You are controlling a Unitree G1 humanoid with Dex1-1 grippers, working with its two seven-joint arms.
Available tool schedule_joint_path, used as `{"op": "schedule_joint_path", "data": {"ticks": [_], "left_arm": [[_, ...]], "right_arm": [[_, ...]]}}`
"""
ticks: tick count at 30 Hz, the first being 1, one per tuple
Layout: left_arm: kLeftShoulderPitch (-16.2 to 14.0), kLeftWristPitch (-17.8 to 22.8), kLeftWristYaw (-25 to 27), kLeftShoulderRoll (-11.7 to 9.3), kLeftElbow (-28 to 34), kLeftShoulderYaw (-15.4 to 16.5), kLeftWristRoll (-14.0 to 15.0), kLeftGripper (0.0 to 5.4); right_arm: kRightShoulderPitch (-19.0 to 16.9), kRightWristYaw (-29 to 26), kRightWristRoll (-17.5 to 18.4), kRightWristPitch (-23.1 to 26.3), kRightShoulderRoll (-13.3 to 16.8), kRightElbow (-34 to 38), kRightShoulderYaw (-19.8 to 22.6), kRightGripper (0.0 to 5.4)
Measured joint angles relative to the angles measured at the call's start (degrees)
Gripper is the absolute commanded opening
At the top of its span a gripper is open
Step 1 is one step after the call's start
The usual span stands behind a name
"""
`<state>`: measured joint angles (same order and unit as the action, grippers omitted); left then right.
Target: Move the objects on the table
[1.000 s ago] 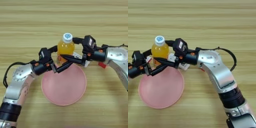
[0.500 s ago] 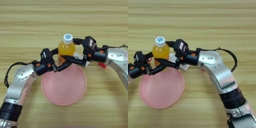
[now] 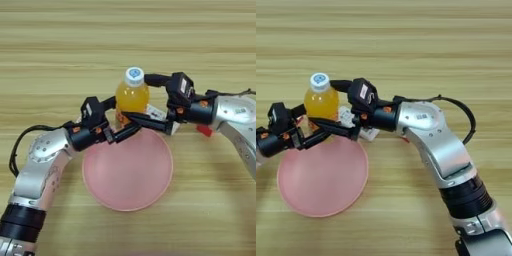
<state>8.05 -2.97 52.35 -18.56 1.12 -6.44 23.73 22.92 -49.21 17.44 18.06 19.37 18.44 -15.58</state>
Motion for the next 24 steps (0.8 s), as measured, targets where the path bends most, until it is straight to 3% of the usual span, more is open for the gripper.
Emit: {"op": "schedule_joint_path", "data": {"ticks": [6, 14, 19, 24], "left_arm": [[0.26, -0.01, -0.59, 0.02, -0.58, 0.81, -0.81, 3.4], [1.54, -0.08, -2.05, 0.03, -1.84, 3.61, -0.84, 3.4], [3.49, -0.12, -6.88, 0.48, -4.79, 8.26, -0.81, 3.4], [4.42, -2.13, -8.91, 1.0, -7.94, 10.38, -0.99, 3.4]], "right_arm": [[-0.53, -0.32, 1.25, -1.2, 0.07, 0.71, 0.09, 5.38], [-0.93, -1.0, 3.93, -3.59, -0.41, 1.55, 0.92, 5.4], [-1.78, -0.31, 4.71, -3.93, -0.69, 1.53, 2.09, 5.4], [-2.01, 0.19, 4.93, -4.21, -0.83, 1.3, 2.82, 5.4]]}}
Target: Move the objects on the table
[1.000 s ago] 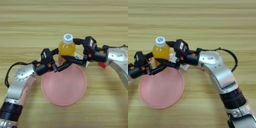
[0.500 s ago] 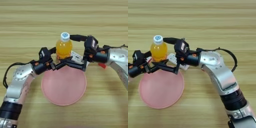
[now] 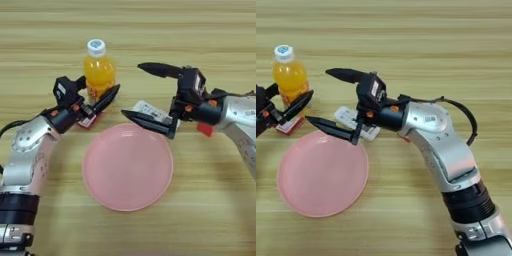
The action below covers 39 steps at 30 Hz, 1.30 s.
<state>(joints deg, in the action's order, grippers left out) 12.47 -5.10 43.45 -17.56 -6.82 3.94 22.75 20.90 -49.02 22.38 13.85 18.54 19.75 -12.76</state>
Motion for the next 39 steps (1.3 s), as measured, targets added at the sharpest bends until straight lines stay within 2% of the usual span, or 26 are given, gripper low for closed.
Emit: {"op": "schedule_joint_path", "data": {"ticks": [3, 6, 11, 17, 22, 24, 28, 34, 36, 39], "left_arm": [[0.63, -0.48, -2.62, 0.03, -3.14, 1.93, -0.35, 3.4], [1.77, -1.92, -6.34, 0.01, -6.29, 3.52, -2.54, 3.4], [2.07, -4.1, -11.26, 1.03, -9.7, 3.98, -6.13, 3.4], [2.07, -4.22, -17.86, 1.39, -12.22, 4.84, -8.9, 3.4], [1.79, -1.95, -23.05, 3.69, -12.06, 4.53, -10.14, 3.4], [1.1, -0.71, -25.18, 4.37, -11.38, 4.46, -11.05, 3.4], [-0.42, 2.18, -29.31, 6.72, -10.72, 4.85, -11.13, 3.4], [-1.0, 3.02, -34.08, 8.59, -10.66, 5.45, -11.36, 3.4], [-1.11, 2.52, -35.76, 9.6, -10.65, 5.69, -11.59, 3.4], [-1.38, 1.71, -36.83, 10.04, -10.7, 5.78, -12.03, 3.4]], "right_arm": [[-0.51, 0.05, -0.05, -0.9, -0.06, -0.54, 0.0, 5.4], [-1.15, 0.13, -0.06, -1.16, -0.14, -1.46, 0.0, 5.4], [-1.17, 1.05, -0.1, -2.09, -0.48, -1.66, 0.0, 5.4], [-1.17, 1.16, -0.14, -2.4, -0.52, -1.76, -0.02, 5.4], [-1.18, 1.2, -0.15, -3.22, -0.52, -1.77, -0.02, 5.4], [-1.19, 1.22, -0.14, -3.25, -0.5, -1.76, -0.01, 5.4], [-1.19, 1.28, -0.12, -3.27, -0.5, -1.75, 0.04, 5.4], [-1.2, 1.3, -0.09, -3.31, -0.5, -1.51, 0.23, 5.4], [-1.21, 1.3, -0.05, -3.34, -0.5, -1.44, 0.48, 5.4], [-1.21, 1.29, 0.0, -3.37, -0.5, -1.42, 0.91, 5.4]]}}
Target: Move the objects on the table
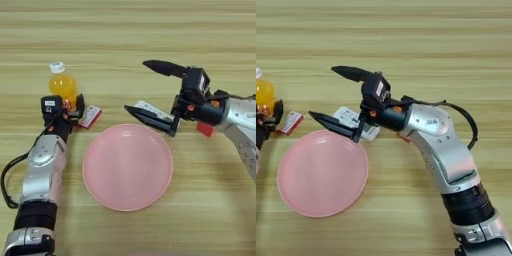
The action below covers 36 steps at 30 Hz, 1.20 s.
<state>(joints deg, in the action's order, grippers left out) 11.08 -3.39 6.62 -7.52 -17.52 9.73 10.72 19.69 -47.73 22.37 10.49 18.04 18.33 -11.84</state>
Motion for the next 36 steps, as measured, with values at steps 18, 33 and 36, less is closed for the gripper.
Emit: {"op": "schedule_joint_path", "data": {"ticks": [18, 33, 36], "left_arm": [[-0.87, -3.67, -2.16, -0.51, -0.53, 1.6, -3.12, 3.4], [-1.52, -3.59, -2.11, -0.95, 0.08, 2.62, -3.28, 3.4], [-1.9, -3.6, -2.26, -0.74, 0.07, 2.18, -3.69, 3.4]], "right_arm": [[-0.59, -0.11, 0.07, -0.11, -0.07, 0.17, 0.02, 5.4], [-0.98, -0.09, 0.23, -0.2, -0.07, 0.83, 0.11, 5.4], [-0.98, -0.09, 0.27, -0.27, -0.06, 1.08, 0.23, 5.4]]}}
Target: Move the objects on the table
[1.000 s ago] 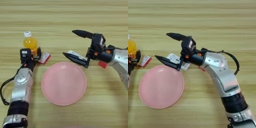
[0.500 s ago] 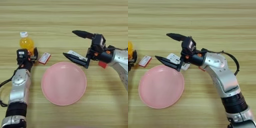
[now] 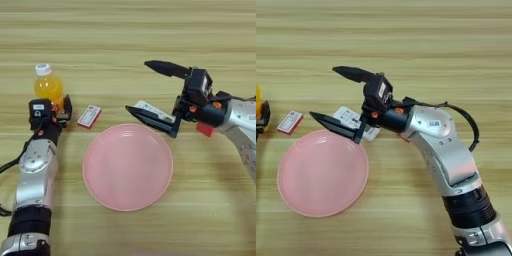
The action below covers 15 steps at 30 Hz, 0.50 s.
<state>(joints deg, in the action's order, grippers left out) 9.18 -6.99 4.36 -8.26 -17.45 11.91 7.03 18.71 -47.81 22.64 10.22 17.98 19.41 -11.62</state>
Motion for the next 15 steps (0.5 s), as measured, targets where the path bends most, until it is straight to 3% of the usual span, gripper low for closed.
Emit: {"op": "schedule_joint_path", "data": {"ticks": [15], "left_arm": [[-1.42, -1.7, -1.77, 0.71, -0.8, -1.66, -2.49, 3.4]], "right_arm": [[0.0, 0.02, 0.17, -0.34, 0.05, 0.19, 0.86, 5.4]]}}
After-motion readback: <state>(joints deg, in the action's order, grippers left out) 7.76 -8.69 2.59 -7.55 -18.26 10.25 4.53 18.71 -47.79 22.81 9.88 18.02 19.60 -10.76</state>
